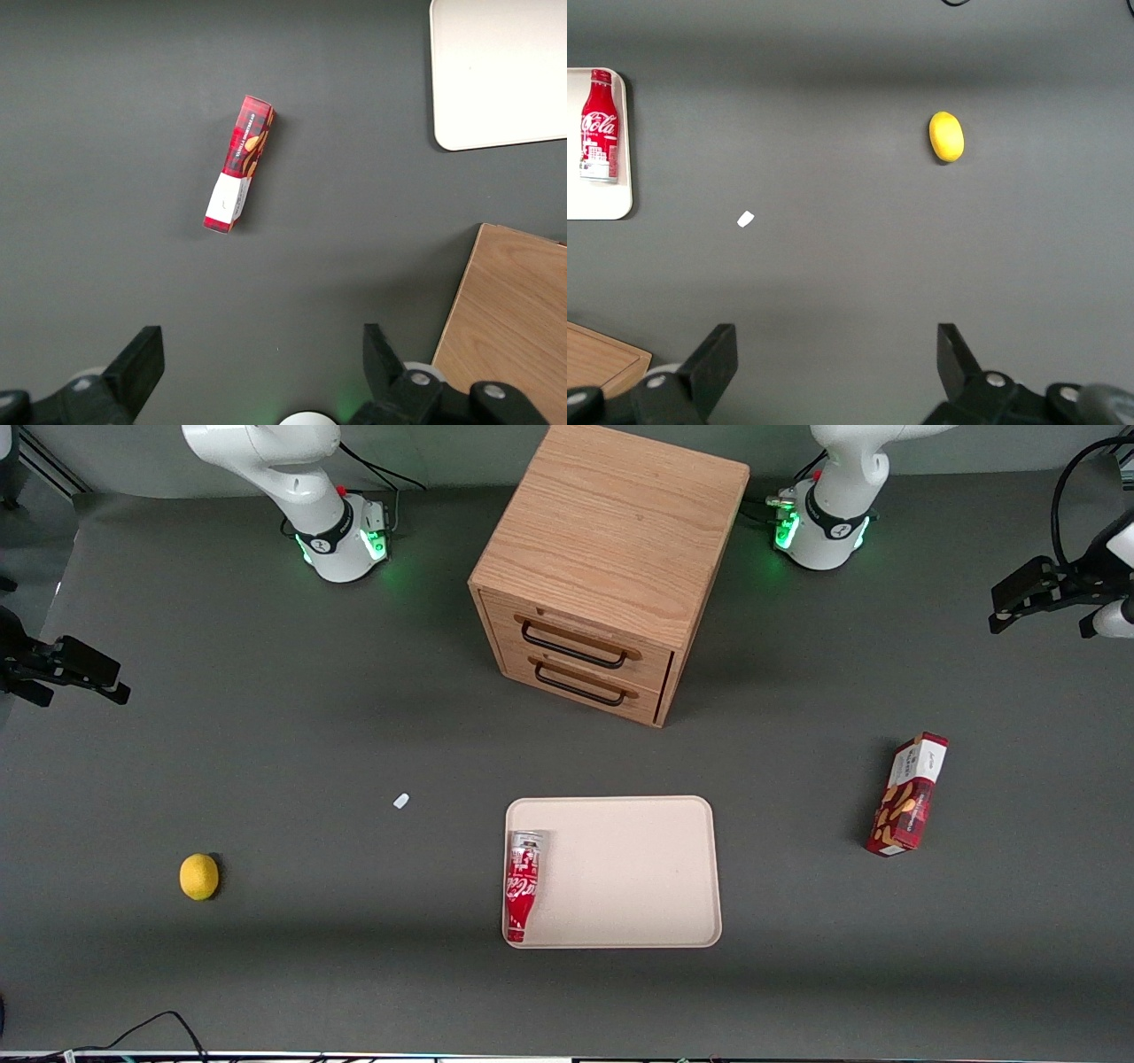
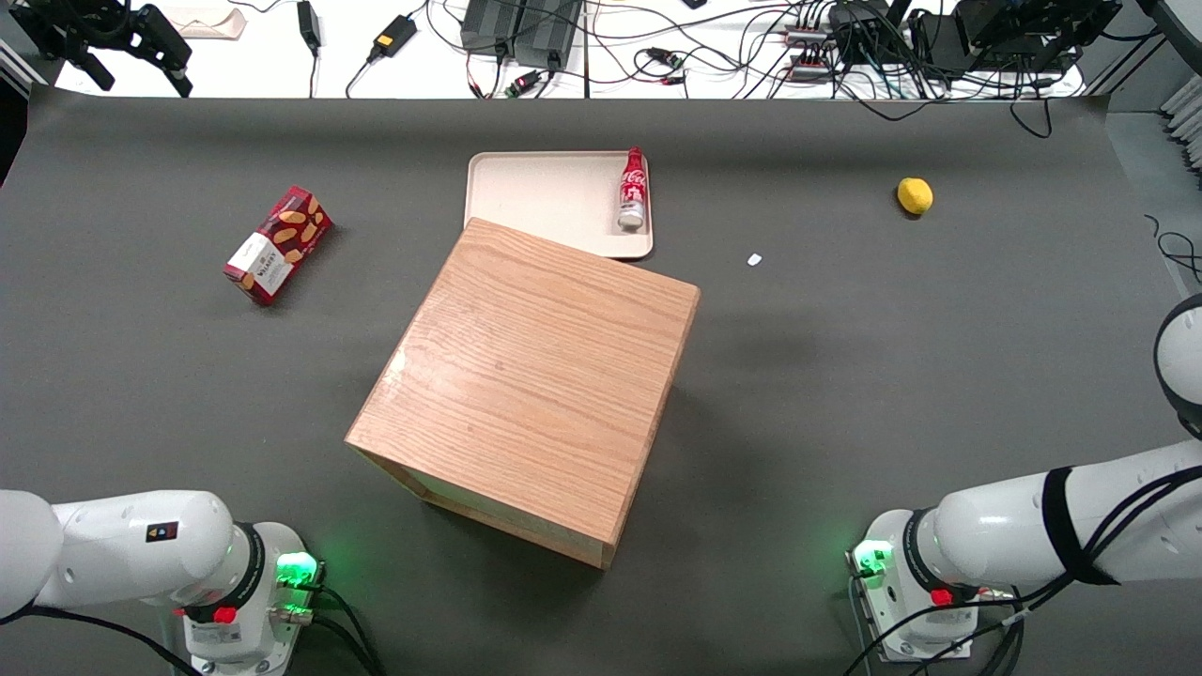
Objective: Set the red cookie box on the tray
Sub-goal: 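Move the open left gripper down over the red plaid cookie box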
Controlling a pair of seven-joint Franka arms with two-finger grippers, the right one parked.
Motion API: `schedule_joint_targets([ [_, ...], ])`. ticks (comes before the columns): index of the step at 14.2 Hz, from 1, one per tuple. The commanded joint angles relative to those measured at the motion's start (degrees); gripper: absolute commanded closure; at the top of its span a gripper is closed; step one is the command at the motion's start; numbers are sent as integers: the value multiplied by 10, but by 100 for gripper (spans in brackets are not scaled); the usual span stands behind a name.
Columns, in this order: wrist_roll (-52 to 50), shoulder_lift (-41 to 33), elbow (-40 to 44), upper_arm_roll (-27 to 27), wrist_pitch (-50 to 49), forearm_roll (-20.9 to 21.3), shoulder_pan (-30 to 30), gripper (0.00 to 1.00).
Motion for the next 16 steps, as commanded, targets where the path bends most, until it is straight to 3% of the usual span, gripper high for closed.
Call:
schedule_joint_targets([
  [1,0,-6,2,3,3,2,-2,0],
  [10,4,41,-20,0,20,14,-4,0],
  [16,47,95,-66,7,96,56,4,0],
])
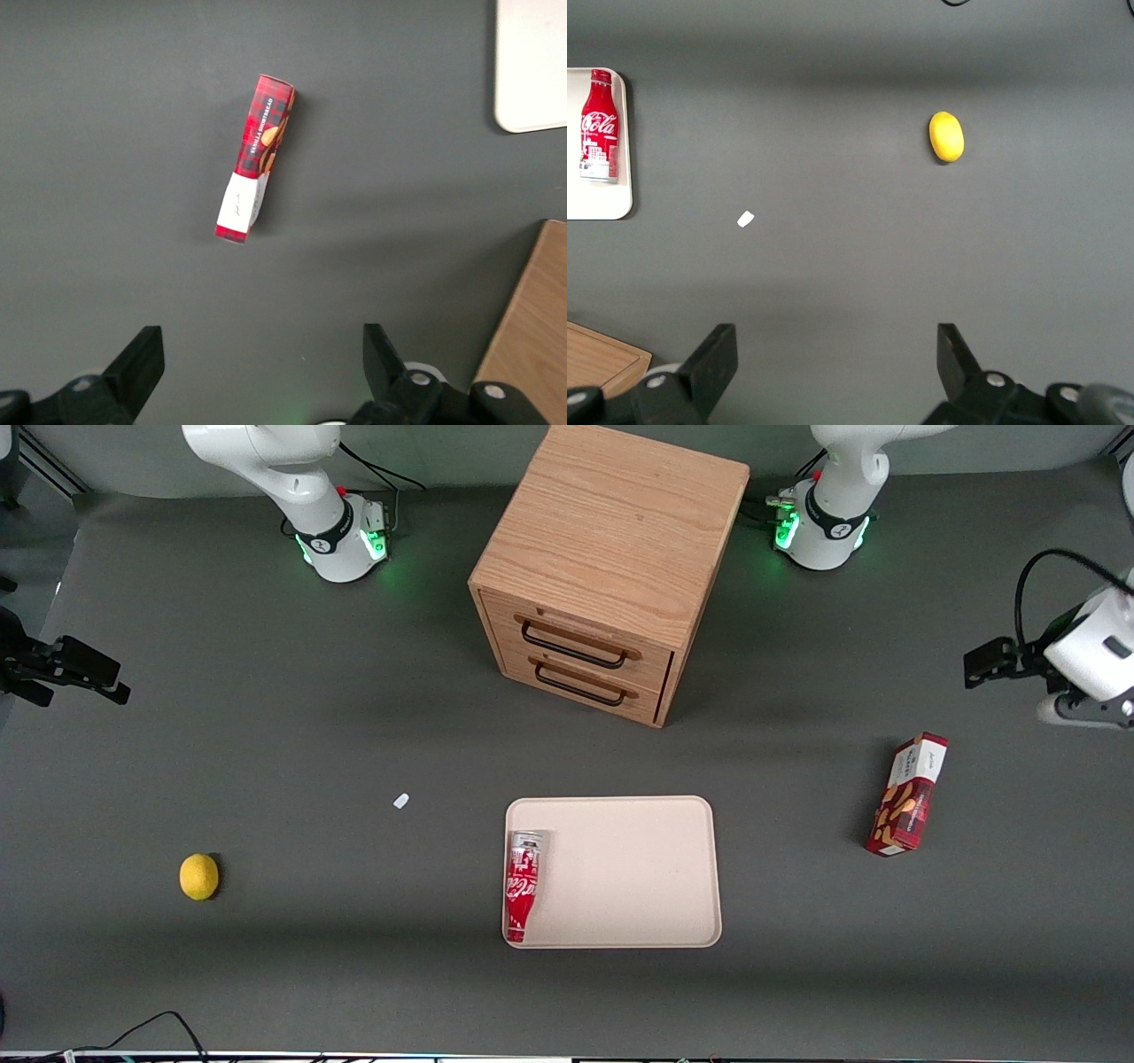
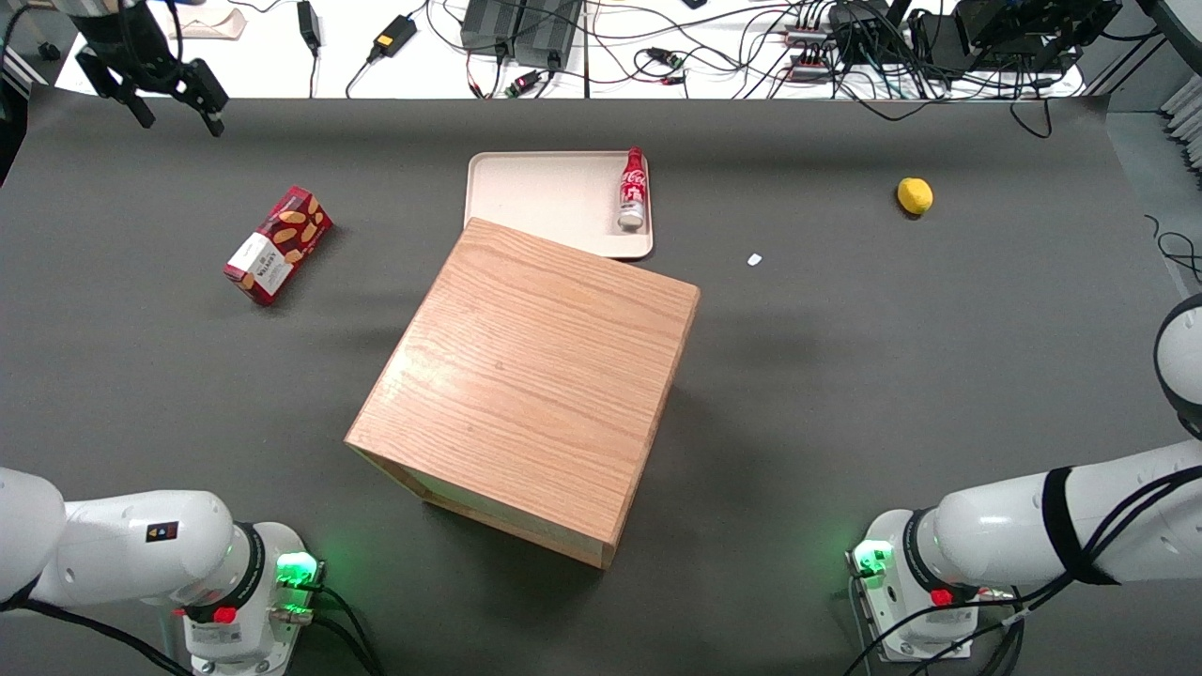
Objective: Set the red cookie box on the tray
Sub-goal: 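Move the open left gripper down over the red plaid cookie box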
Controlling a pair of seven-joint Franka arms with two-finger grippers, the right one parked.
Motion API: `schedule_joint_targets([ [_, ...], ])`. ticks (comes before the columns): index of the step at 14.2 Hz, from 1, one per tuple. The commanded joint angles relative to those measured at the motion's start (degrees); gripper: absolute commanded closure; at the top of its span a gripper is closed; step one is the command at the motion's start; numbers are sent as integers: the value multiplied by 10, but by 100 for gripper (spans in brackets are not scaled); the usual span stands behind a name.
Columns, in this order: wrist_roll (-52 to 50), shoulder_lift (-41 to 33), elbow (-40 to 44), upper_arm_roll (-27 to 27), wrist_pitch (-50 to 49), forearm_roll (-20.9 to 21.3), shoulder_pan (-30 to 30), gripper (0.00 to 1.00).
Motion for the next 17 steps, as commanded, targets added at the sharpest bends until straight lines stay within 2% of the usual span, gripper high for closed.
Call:
schedule_joint_targets([
  [1,45,19,-27,12,48,12,4,0],
  [4,72,49,-77,15,148,36,4,0],
  [9,189,125,-138,59,342,34,3,0],
  [14,194,175,-173,59,426,33,-10,0],
  [17,218,195,-176,59,443,34,-15,0],
])
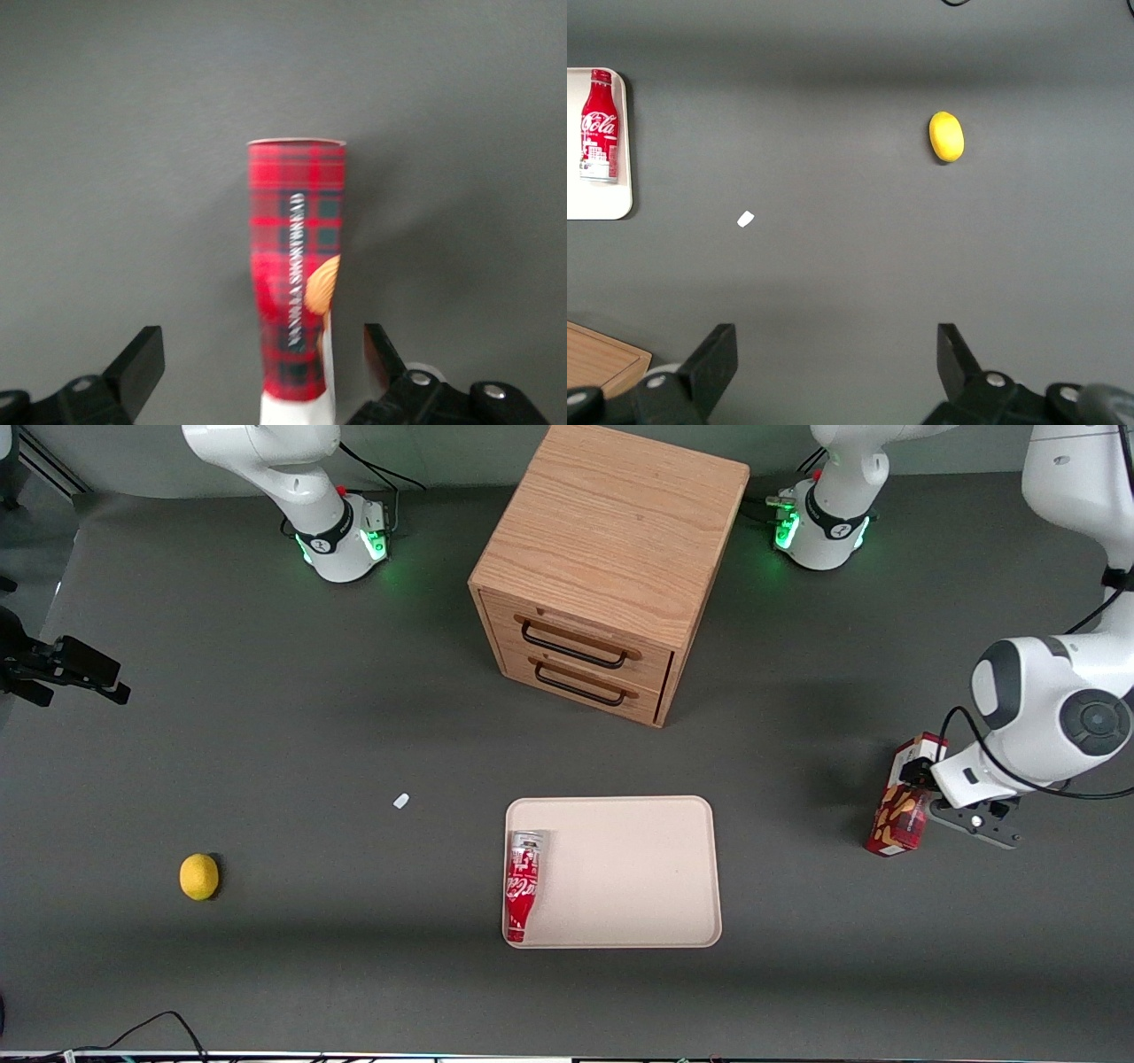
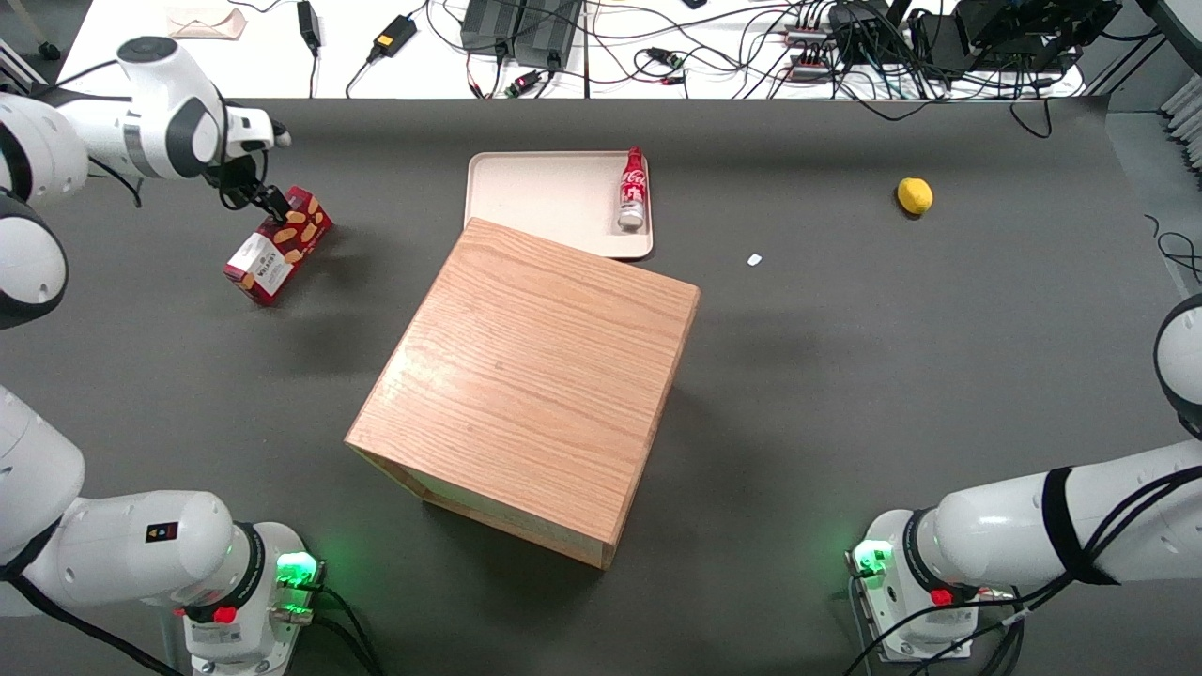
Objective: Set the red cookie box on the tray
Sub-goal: 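Close the left gripper around the cookie box and lift it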
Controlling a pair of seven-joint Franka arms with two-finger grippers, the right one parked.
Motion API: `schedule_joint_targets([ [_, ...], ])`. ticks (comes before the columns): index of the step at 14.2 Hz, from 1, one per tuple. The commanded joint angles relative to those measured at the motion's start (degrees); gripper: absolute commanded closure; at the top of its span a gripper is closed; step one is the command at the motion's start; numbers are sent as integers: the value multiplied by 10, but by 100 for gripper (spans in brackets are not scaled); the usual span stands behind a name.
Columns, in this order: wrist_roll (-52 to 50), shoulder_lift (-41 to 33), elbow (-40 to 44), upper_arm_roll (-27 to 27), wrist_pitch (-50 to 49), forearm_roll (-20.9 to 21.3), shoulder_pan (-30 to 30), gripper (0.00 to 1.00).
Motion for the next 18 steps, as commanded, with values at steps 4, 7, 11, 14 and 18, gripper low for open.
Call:
schedule_joint_targets([
  [4,28,11,-21,5,20,2,-5,4],
  [7,28,18,-26,5,30,1,-5,20],
  [11,29,23,-25,6,29,1,-5,60],
  [14,29,23,-20,6,22,0,-6,100],
  [18,25,15,-10,6,16,0,-6,100],
])
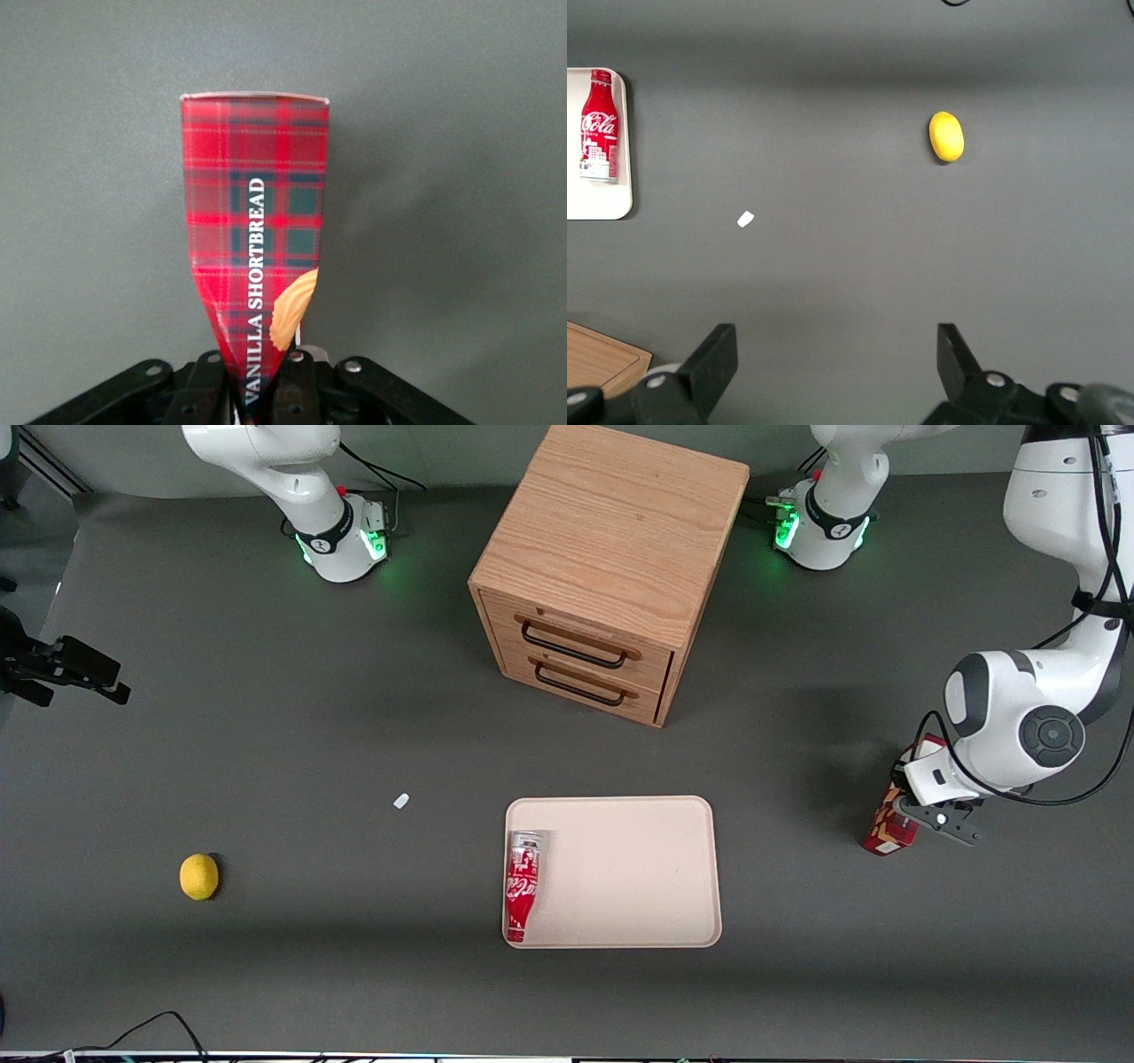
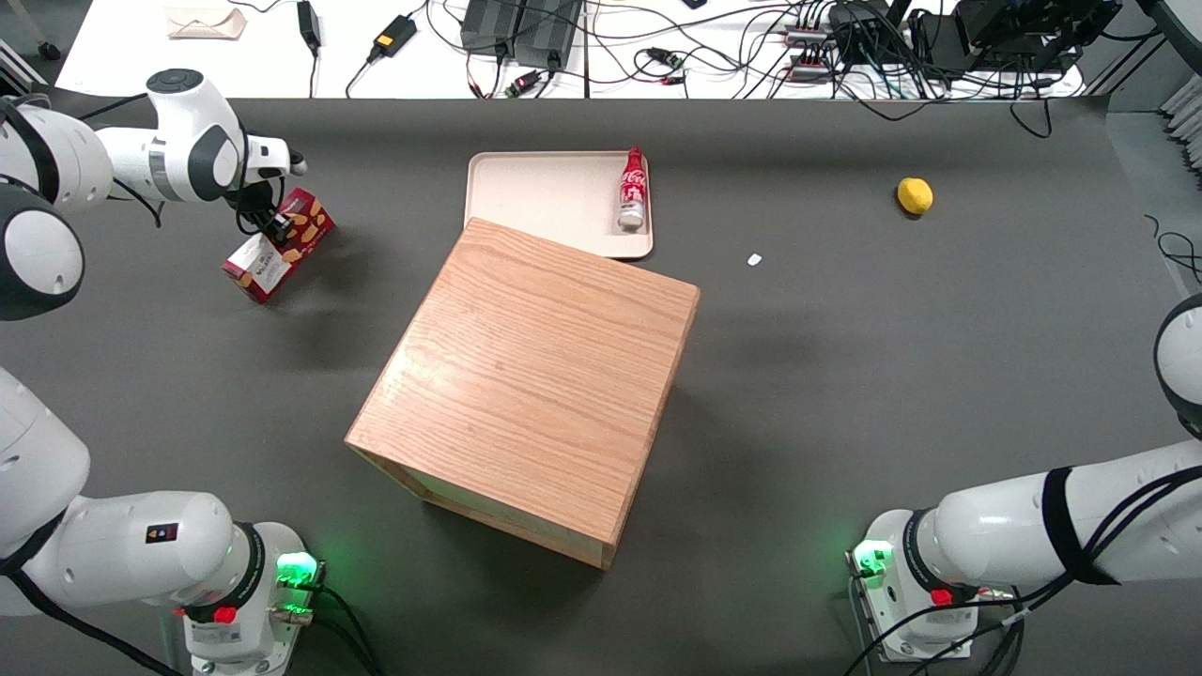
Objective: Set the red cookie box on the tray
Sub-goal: 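Close the left gripper around the cookie box and lift it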
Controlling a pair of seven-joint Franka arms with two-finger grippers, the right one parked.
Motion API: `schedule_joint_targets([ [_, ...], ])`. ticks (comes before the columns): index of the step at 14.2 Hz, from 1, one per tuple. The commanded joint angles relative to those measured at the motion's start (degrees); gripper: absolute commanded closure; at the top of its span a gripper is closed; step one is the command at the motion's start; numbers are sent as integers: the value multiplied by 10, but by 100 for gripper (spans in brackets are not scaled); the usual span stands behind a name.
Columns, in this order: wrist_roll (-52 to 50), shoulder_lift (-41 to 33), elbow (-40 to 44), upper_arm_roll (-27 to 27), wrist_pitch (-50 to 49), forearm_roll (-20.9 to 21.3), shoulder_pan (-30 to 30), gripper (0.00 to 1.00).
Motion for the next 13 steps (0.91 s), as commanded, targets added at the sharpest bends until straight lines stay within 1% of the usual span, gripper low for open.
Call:
schedule_joint_targets([
  [1,4,-17,12,3,-11,-3,-4,100],
  [3,2,-30,47,4,-68,-31,-9,100],
  [5,-8,-33,107,4,-152,-54,-18,100],
  [7,-43,-33,177,4,-245,-55,-28,100],
  [9,-107,-31,246,3,-316,-56,-40,100],
  [13,-245,-3,359,1,-382,-56,-102,100],
])
